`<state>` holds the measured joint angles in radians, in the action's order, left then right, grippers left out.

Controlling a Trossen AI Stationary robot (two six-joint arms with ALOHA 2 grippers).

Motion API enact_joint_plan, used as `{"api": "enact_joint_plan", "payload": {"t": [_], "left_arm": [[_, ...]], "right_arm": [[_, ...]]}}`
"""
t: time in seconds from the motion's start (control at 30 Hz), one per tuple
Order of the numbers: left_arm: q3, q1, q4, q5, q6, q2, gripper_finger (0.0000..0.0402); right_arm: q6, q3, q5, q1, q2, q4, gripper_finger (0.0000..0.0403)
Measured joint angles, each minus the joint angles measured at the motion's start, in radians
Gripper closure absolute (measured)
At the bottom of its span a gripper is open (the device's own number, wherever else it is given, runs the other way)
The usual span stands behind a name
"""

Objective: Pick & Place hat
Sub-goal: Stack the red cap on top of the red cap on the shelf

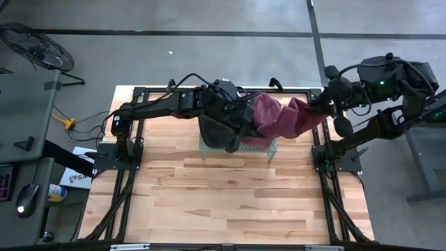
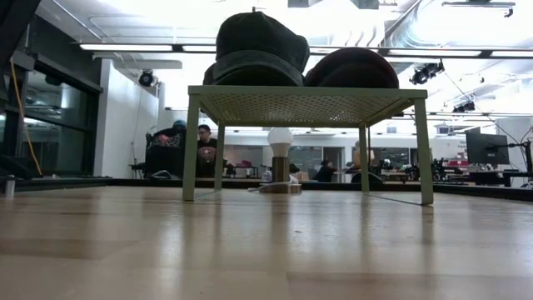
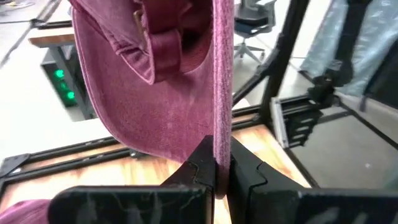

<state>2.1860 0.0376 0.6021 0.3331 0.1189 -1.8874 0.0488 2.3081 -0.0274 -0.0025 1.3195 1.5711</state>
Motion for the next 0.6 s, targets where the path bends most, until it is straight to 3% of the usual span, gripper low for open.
{"api": "enact_joint_plan", "payload": {"t": [0.33,0.6], "left_arm": [[0.0,0.001,0.009,-0.287,-0.018,0.0,0.0392],[0.0,0.0,0.013,-0.307,-0.042,0.0,0.039]], "right_arm": [[-0.152,0.0,0.216,0.029,-0.019,0.0,0.0387],[-0.207,0.0,0.199,0.086,-0.035,-0.003,0.0387]]}}
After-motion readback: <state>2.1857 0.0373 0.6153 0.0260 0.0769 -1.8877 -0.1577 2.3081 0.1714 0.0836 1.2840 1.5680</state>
